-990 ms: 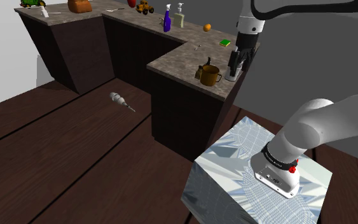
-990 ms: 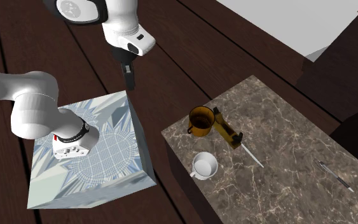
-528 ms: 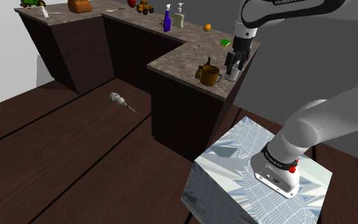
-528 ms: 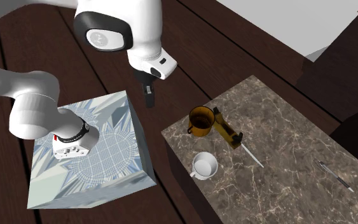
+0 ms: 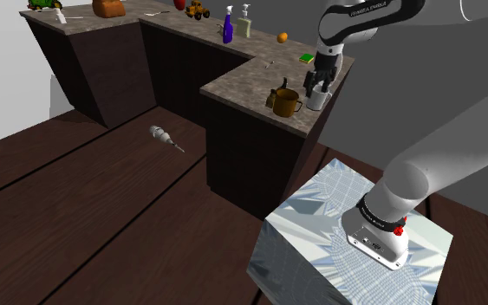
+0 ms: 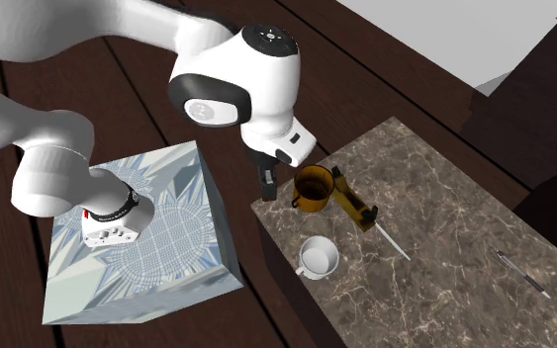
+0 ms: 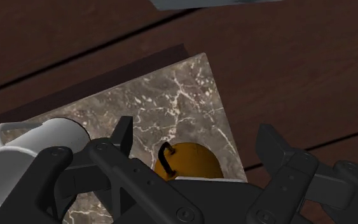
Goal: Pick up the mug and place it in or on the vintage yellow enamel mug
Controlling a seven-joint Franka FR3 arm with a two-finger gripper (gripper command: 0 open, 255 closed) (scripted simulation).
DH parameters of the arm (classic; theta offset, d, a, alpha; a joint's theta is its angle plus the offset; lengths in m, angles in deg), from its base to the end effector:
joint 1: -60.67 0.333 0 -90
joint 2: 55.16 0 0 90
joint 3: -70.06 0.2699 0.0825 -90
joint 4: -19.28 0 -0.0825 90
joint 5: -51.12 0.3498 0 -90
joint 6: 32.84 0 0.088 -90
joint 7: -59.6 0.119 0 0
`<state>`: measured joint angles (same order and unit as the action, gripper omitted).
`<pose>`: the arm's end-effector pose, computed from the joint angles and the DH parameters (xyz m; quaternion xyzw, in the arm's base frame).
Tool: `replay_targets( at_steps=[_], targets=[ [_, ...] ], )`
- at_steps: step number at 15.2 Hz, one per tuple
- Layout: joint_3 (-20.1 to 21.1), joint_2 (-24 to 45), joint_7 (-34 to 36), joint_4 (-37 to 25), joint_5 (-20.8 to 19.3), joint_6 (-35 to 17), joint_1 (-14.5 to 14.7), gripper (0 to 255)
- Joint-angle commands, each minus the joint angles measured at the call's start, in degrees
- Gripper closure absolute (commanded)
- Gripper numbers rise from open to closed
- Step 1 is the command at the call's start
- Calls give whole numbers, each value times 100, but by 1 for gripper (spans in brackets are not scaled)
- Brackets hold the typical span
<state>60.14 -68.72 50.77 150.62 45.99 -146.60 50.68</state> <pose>0.4157 -0.1581 0.3982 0.9964 -0.0739 -0.0402 0.0105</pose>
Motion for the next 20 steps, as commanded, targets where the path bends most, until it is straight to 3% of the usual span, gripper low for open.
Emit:
replay_targets(
  at_steps=[1,12,20],
  targets=[
    [-115,327,-94,-190,-9,-217,-76,0],
    [-612,2247,-735,-1705,373,-1007,-546,0],
    [-604,2574,-809,-1497,476,-1540,-598,0]
  ],
)
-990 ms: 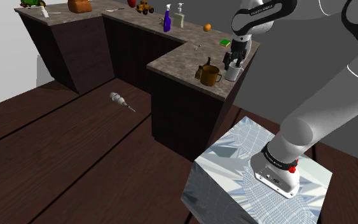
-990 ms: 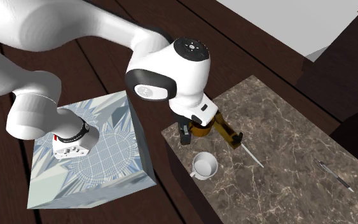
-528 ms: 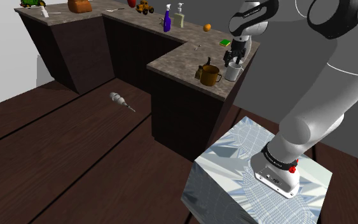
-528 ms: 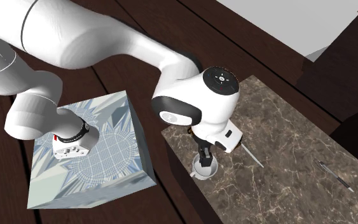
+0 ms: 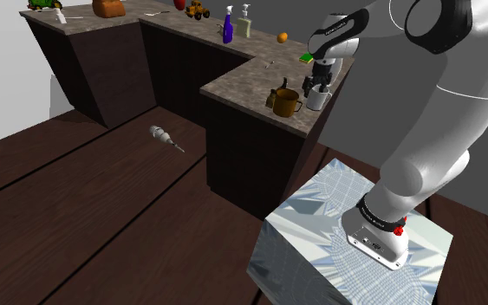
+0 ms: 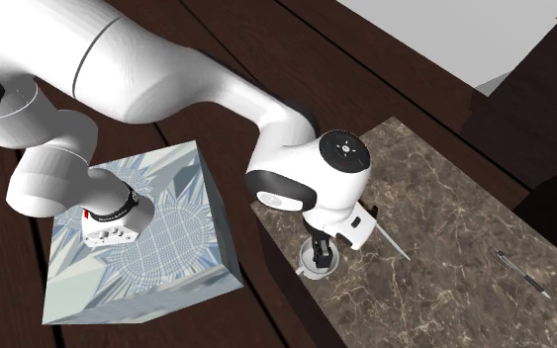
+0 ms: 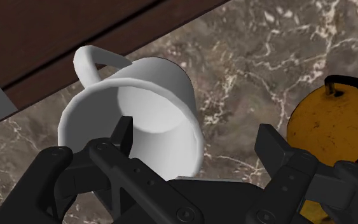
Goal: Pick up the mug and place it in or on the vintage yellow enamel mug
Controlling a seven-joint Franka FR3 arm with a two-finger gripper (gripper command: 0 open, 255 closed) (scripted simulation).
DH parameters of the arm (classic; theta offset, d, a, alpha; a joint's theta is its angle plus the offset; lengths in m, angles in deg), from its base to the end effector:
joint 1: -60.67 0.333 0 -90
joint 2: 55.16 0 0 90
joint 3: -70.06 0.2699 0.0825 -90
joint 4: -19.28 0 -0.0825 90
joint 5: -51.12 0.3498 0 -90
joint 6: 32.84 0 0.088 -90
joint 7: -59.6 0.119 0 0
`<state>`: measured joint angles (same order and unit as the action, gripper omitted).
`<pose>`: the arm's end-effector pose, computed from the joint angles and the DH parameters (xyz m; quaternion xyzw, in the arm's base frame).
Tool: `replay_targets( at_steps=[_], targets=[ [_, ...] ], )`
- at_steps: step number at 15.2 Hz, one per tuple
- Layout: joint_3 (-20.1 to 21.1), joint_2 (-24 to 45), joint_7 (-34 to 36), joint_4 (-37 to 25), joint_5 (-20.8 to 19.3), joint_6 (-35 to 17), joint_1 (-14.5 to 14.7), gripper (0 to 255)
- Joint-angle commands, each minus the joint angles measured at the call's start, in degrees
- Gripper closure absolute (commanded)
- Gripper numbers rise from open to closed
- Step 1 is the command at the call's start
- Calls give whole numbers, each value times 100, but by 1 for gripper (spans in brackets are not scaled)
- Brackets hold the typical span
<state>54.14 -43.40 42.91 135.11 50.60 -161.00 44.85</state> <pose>0.4709 -0.2891 0.3186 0.9916 -0.1251 -0.0049 0.0324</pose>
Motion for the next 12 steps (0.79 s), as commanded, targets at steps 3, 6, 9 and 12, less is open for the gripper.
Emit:
replay_targets(
  at_steps=[3,6,9,12],
  targets=[
    [-3,42,-24,54,15,-100,-15,0],
    [-3,43,-24,54,15,-100,-15,0],
    [-3,43,-24,54,15,-99,-15,255],
    [-3,43,-24,54,15,-99,-15,255]
  ],
)
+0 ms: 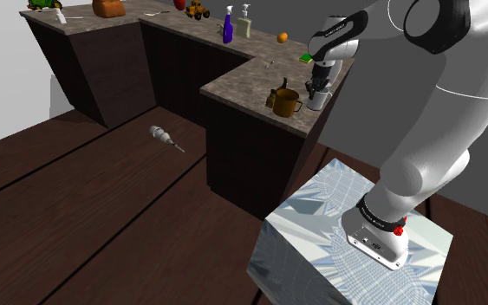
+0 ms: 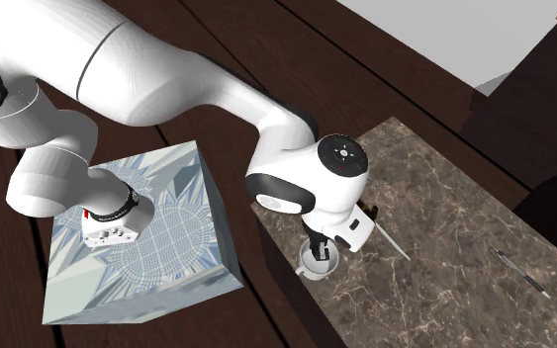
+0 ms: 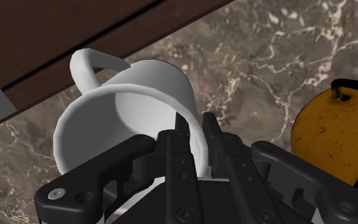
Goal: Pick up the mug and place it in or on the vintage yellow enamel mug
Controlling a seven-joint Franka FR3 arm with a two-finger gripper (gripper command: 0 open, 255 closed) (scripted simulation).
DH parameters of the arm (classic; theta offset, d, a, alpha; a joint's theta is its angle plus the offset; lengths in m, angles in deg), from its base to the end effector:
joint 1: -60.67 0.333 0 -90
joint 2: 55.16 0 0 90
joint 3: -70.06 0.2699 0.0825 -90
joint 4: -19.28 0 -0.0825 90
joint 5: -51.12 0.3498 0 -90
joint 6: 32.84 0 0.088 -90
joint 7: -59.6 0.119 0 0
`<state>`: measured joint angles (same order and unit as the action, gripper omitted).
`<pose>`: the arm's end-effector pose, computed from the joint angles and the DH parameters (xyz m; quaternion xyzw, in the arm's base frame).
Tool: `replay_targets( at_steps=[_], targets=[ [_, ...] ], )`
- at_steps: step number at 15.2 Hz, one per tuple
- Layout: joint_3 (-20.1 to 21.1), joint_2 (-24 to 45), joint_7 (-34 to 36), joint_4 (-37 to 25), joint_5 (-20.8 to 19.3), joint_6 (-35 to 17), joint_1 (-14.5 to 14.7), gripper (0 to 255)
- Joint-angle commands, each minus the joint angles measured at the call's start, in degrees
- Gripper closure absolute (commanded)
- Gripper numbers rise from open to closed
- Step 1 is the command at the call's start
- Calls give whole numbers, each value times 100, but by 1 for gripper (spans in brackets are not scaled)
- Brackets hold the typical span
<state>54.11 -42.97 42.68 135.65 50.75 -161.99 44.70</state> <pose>0.4695 -0.2903 0.3122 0.9916 -0.1252 -0.0047 0.0325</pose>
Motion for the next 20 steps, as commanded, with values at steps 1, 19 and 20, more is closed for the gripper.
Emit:
replay_targets(
  at_steps=[1,19,20],
  targets=[
    [0,0,0,0,0,0,0,255],
    [-27,-456,51,-475,-134,915,38,255],
    [-28,-483,53,-521,-142,987,40,255]
  ],
)
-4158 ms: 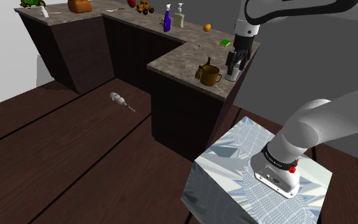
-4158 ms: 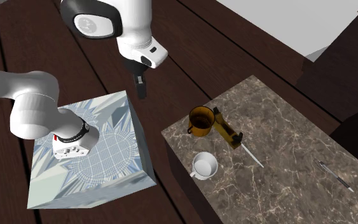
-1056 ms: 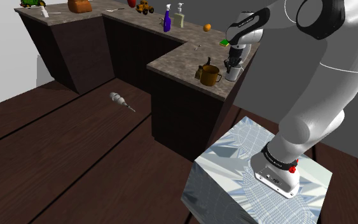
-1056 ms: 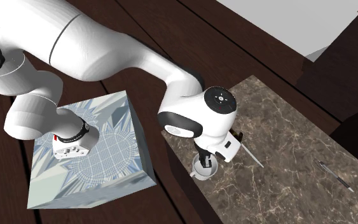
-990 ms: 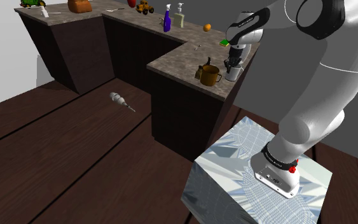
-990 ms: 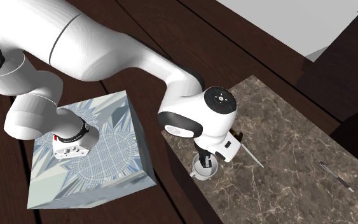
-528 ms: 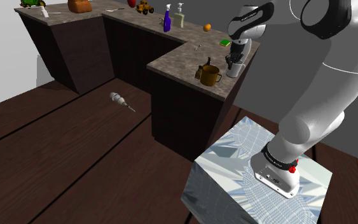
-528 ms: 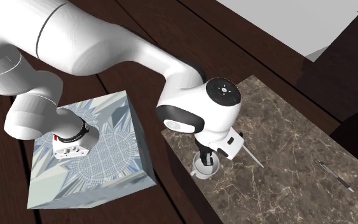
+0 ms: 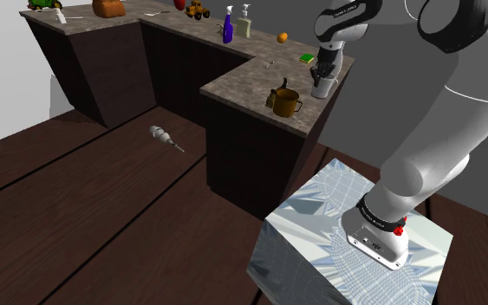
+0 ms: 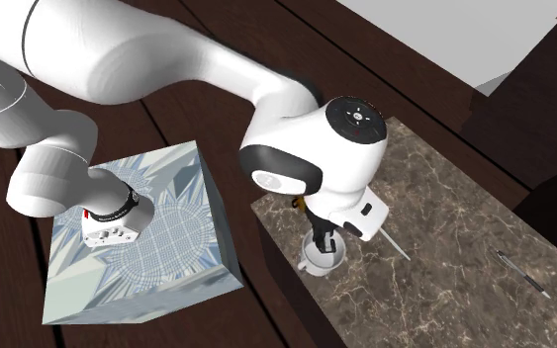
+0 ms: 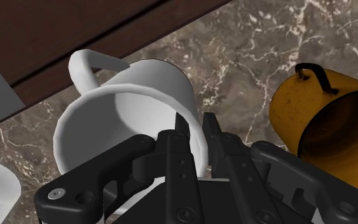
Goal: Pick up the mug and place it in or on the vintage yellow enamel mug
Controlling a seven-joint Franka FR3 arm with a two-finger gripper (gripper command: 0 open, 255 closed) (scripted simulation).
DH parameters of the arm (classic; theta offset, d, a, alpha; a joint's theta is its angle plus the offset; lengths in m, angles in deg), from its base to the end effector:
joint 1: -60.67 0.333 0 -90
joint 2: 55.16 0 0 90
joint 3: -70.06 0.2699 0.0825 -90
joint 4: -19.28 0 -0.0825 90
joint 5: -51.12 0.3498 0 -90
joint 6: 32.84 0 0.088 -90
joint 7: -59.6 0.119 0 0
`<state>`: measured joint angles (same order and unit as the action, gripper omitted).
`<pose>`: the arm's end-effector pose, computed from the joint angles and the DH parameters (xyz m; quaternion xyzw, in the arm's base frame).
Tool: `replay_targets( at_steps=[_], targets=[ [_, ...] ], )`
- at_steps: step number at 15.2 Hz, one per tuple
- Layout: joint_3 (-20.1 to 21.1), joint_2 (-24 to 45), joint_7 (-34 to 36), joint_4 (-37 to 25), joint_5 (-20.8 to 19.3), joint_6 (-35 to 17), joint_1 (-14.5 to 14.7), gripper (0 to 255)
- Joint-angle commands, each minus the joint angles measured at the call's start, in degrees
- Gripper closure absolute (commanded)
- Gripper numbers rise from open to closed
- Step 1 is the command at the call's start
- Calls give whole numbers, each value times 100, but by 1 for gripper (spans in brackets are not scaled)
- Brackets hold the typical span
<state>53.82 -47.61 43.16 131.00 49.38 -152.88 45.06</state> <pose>0.4695 -0.2904 0.3758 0.9916 -0.1253 -0.0045 0.0326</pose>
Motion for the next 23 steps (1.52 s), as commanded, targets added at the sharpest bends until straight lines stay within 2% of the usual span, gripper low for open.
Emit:
replay_targets(
  at_steps=[1,19,23],
  targets=[
    [0,-46,6,-103,-12,148,5,255],
    [-1,-313,-8,-1134,-73,1437,24,255],
    [244,-588,548,-918,-167,1518,318,255]
  ],
)
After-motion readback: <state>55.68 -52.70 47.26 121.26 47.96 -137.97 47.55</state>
